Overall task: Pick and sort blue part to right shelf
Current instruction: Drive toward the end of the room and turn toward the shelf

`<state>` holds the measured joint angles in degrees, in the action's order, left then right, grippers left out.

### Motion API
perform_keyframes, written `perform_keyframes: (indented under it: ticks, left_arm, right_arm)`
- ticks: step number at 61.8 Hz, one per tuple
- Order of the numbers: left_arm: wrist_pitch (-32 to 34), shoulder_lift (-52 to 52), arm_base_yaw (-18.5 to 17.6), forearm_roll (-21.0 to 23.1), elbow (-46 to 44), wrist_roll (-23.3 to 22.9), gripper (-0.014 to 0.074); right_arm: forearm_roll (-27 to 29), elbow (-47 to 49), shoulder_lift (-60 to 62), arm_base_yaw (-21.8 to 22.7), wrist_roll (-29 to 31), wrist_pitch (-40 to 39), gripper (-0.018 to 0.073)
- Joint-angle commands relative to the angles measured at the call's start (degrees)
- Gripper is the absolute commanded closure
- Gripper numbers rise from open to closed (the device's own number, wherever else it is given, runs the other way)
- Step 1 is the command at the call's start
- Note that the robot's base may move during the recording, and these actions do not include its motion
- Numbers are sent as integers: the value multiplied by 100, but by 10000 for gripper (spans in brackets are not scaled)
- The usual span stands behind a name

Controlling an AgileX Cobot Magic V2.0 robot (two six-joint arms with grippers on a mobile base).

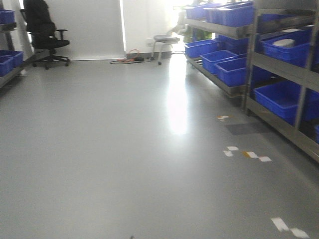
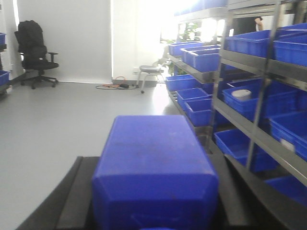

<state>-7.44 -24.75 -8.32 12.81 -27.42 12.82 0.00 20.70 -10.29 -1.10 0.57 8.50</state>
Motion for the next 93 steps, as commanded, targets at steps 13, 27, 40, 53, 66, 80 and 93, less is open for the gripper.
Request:
perform_keyframes:
  ticks: [13,27,40,53,66,80,93]
  left_arm:
    - [537,-30,5,18,-174,6,210]
    - [537,-30,5,18,-174,6,210]
    - [537,-30,5,18,-174,6,210]
    - [537,-30,5,18,-174,6,210]
    - [537,-30,5,18,-174,6,210]
    - [537,-30,5,18,-174,6,210]
    - [537,-30,5,18,-174,6,210]
  right_arm:
    - [-55,143,-71,36,1,-537,145]
    - [-55,143,-71,36,1,-537,145]
    - [-55,143,-71,36,1,-537,145]
    - [-55,143,-71,36,1,-537,145]
    - [-55,143,-71,36,1,-537,145]
    - [-55,143,-71,36,1,-537,145]
    - [-55,143,-71,36,1,-537,145]
